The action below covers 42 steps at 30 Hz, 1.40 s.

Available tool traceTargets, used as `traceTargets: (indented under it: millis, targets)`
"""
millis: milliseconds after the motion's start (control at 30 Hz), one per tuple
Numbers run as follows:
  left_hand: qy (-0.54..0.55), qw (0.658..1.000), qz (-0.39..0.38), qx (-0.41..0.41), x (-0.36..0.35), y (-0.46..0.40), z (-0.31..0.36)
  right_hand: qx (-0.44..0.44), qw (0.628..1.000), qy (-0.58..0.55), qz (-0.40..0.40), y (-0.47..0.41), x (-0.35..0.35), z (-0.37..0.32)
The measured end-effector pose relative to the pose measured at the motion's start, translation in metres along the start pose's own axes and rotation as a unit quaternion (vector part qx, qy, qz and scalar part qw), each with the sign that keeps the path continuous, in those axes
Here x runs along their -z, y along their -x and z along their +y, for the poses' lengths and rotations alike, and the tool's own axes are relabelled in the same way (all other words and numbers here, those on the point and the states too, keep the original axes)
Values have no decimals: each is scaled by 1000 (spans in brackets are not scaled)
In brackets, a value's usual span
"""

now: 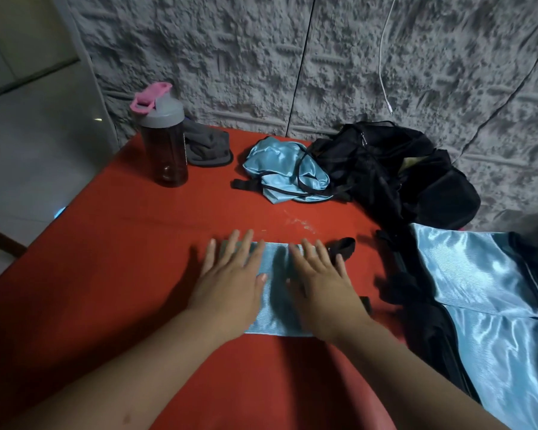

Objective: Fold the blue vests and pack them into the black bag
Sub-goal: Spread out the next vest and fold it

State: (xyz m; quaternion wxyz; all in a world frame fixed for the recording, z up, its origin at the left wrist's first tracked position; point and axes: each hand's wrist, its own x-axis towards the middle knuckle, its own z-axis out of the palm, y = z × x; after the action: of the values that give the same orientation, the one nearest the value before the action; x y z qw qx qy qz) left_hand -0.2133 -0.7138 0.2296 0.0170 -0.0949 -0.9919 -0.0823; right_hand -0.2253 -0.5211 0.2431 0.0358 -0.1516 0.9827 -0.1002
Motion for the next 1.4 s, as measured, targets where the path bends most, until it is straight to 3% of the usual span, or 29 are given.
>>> traceTargets:
  millis: [67, 200, 400, 433, 500, 567, 600, 700, 800, 1067, 1200, 1400]
  targets:
    - [10, 999, -23, -41, -10, 2, 4, -22, 999, 25, -27, 3, -13, 1]
    - [17, 997, -69, 12, -21, 4, -1, -31, 998, 32, -35, 4, -20, 2]
    - [62, 994, -93, 22, -12, 0, 1, -34, 997, -19, -67, -3, -9, 1]
    - [113, 990, -73, 38, -7, -3, 1, -36, 997, -46, -55, -5, -3, 1]
    - [209, 973, 32, 96, 8, -7, -2, -52, 994, -92, 42, -7, 16, -2]
    - [164, 965, 107, 175, 21, -9, -9, -128, 977, -104, 135, -8, 38, 0]
    - [129, 964, 91, 215, 26, -9, -13, -178, 971, -92, 134, -7, 46, 3]
    - [100, 952, -26, 288, 29, -7, -17, -258, 965, -41, -16, -3, 58, 17]
    - [115, 947, -37, 297, 21, -7, -18, -269, 957, -30, -101, -3, 52, 21]
    - [188, 932, -37, 308, 20, -8, -17, -271, 952, -121, -74, -18, 24, 21]
    - [225, 932, -1, 284, 27, -5, -14, -268, 954, -128, -33, -18, 26, 17]
    - [295, 915, 21, 273, 27, -7, -9, -268, 936, -222, -50, -21, 33, 17]
